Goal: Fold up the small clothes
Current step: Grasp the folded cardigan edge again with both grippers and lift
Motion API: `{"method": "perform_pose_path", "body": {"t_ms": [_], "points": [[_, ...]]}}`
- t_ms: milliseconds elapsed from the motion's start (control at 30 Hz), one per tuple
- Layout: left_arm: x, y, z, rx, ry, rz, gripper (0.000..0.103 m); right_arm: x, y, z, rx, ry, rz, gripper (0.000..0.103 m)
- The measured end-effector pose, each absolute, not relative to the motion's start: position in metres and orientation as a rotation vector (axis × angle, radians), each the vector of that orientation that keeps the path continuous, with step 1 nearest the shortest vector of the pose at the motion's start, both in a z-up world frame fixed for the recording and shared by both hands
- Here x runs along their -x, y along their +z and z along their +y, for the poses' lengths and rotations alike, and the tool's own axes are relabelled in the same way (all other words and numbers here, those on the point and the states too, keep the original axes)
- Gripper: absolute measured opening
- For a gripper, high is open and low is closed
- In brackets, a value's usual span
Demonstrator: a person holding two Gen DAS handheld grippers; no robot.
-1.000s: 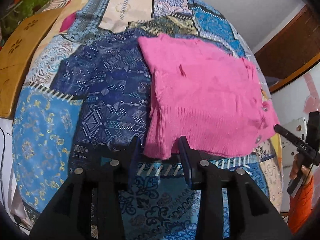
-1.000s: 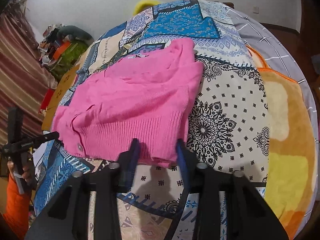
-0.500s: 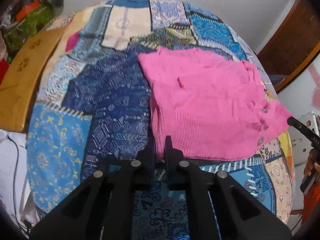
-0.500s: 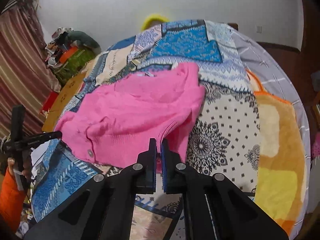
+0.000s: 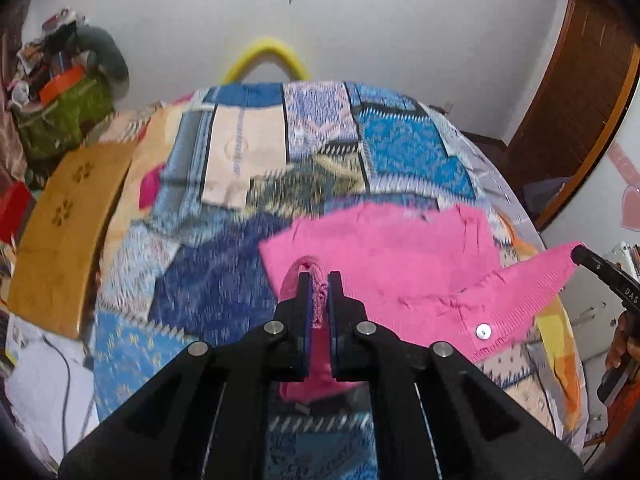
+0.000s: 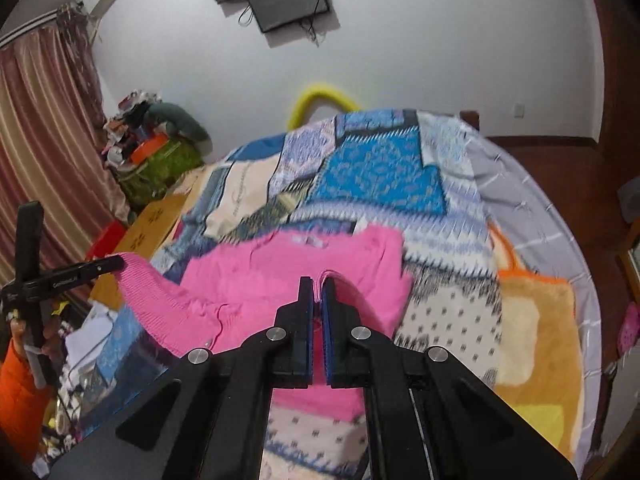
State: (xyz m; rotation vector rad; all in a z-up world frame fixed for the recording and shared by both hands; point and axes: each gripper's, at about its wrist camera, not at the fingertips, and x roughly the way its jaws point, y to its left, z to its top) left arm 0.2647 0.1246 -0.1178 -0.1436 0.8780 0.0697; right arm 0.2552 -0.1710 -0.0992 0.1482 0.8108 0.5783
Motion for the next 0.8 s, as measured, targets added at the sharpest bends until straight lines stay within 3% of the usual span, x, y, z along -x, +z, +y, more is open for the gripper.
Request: {"method": "perform_pose_path", "body": {"t_ms": [333,800], "points": [[-0.343,-0.123,0.133,0.175,0.116,0.903,0.006,-0.325,-0.107,-0.174,-0.167,0.485,0.822,0.003],[-0.434,-0.216,0.164,0.213,0.220,1.071,0.006,-0.400,-0.179,-0.158,-0.153,0.428,0.994,0.004]]}}
